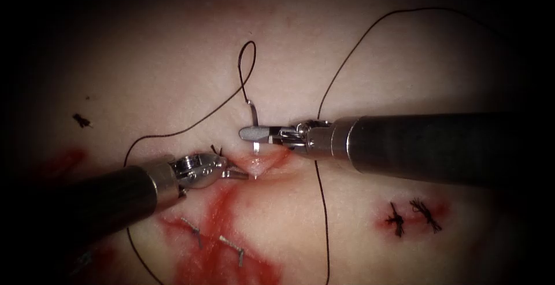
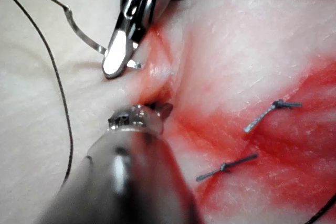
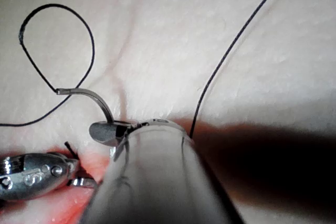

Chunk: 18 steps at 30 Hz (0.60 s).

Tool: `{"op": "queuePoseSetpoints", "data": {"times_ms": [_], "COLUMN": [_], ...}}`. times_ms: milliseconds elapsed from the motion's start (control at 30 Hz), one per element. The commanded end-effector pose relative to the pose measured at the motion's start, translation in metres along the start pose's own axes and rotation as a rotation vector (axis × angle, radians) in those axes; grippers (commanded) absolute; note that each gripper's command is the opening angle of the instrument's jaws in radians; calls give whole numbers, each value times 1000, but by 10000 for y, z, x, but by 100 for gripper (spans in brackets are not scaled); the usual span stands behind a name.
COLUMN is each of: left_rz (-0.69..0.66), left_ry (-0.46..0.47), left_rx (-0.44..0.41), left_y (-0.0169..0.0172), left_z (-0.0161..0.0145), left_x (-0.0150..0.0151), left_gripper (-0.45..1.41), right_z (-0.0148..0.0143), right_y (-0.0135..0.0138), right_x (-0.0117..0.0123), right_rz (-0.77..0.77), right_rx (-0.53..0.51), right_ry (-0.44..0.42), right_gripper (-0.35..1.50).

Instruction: Wound Closure

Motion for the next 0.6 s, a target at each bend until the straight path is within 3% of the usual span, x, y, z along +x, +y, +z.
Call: {"op": "queuePoseSetpoints", "data": {"times_ms": [33, 600], "left_rz": [1, 0], "left_ry": [2, -1], "left_rx": [-1, 4], "left_y": [-2, -4], "left_z": [8, 6], "left_x": [1, 3], "left_gripper": [29, 29], "right_z": [7, 13], "right_y": [8, 15], "right_x": [-3, -30], "right_rz": [-1, 95], "right_rx": [-2, 28], "right_ry": [-3, -19], "right_gripper": [-35, -35]}}
